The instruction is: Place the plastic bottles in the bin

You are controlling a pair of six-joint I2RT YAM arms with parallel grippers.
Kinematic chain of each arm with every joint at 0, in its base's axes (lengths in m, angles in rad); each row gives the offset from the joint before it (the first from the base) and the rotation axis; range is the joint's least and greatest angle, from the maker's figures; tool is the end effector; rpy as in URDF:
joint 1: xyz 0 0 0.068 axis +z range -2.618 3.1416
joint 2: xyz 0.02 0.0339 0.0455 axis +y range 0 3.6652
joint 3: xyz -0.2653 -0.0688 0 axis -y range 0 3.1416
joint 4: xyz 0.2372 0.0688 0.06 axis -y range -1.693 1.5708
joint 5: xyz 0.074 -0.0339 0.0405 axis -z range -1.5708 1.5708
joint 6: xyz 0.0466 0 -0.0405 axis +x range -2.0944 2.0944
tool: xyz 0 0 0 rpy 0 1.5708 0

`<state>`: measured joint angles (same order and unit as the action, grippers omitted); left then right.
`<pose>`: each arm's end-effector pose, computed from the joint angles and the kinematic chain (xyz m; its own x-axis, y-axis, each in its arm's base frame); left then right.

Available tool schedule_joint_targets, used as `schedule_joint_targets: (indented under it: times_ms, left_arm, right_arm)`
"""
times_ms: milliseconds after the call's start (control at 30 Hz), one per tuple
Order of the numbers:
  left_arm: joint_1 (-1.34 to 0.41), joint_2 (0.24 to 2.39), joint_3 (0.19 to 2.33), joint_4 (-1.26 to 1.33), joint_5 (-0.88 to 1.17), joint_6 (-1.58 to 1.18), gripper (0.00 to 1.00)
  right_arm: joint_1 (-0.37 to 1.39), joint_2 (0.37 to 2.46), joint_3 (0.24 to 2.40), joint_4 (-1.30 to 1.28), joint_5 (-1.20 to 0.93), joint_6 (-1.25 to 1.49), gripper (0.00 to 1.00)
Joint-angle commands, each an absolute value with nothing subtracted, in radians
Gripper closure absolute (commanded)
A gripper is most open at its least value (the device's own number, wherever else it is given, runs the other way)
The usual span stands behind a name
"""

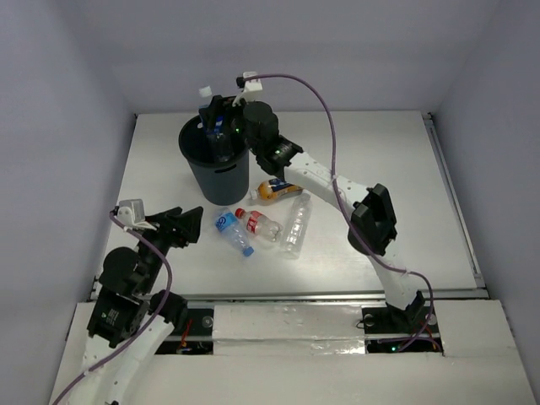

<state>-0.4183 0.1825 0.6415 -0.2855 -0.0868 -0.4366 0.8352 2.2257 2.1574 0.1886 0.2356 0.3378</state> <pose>0.0599 -0.0222 0.3413 0.0048 -0.4632 -0.8863 0.3627 0.8267 -0.4301 0.3709 0.3937 0.3819 -0.1114 0.3571 -0.9274 -0.5602 0.7482 0.3554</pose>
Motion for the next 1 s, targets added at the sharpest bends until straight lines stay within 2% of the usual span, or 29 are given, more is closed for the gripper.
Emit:
schedule_joint_targets:
  times_ms: [0,67,200,300,333,367,400,433,467,567,600,667,733,767,833,867,933,967]
  left_arm:
    - [-0.423,0.238,0.667,-0.268,-0.08,-0.449,0.36]
    - [-0.423,0.277,0.673,-0.278,-0.078,-0.468,0.29]
    - [-0.423,0.334,0.666,-0.276,-0.063,-0.517,0.27]
    - [-0.423,0.371,0.647,-0.255,-0.052,-0.561,0.26]
    - [-0.423,0.379,0.626,-0.235,-0.04,-0.574,0.27]
    - [-0.423,0.4,0.612,-0.226,-0.034,-0.587,0.36]
    - [-0.423,0.411,0.6,-0.216,-0.029,-0.613,0.4]
    - [-0.423,0.432,0.574,-0.183,-0.02,-0.638,0.46]
    - [-0.423,0.442,0.562,-0.183,-0.02,-0.638,0.49]
    - [-0.423,0.478,0.523,-0.152,-0.029,-0.686,0.59]
    - [-0.423,0.485,0.512,-0.146,-0.035,-0.696,0.67]
    - [-0.423,0.498,0.474,-0.118,-0.046,-0.729,0.7]
    - [-0.423,0.511,0.439,-0.086,-0.052,-0.748,0.69]
    - [-0.423,0.529,0.428,-0.077,-0.058,-0.762,0.67]
    - [-0.423,0.555,0.417,-0.068,-0.072,-0.772,0.55]
    - [-0.423,0.578,0.411,-0.066,-0.074,-0.776,0.44]
    - [-0.423,0.598,0.408,-0.063,-0.092,-0.779,0.34]
    - [-0.423,0.62,0.407,-0.061,-0.098,-0.781,0.3]
  right_arm:
    - [0.845,2.096,2.111,0.302,0.259,0.311,0.17]
    - [0.845,2.063,2.05,0.328,0.258,0.311,0.13]
    - [0.845,1.956,1.962,0.357,0.253,0.307,0.13]
    - [0.845,1.878,1.87,0.365,0.253,0.307,0.23]
    - [0.845,1.812,1.838,0.362,0.253,0.31,0.36]
    - [0.845,1.772,1.803,0.356,0.252,0.317,0.47]
    - [0.845,1.732,1.719,0.353,0.244,0.325,0.59]
    - [0.845,1.648,1.63,0.332,0.236,0.34,0.76]
    - [0.845,1.605,1.629,0.318,0.236,0.35,0.79]
    - [0.845,1.441,1.435,0.276,0.207,0.38,0.8]
    - [0.845,1.402,1.386,0.267,0.207,0.383,0.8]
    - [0.845,1.301,1.246,0.241,0.213,0.406,0.78]
    - [0.845,1.241,1.118,0.232,0.222,0.42,0.74]
    - [0.845,1.214,1.077,0.227,0.225,0.432,0.71]
    - [0.845,1.146,1.01,0.227,0.23,0.442,0.65]
    - [0.845,1.129,0.958,0.224,0.229,0.44,0.62]
    - [0.845,1.094,0.919,0.222,0.233,0.434,0.58]
    - [0.845,1.088,0.905,0.222,0.233,0.428,0.53]
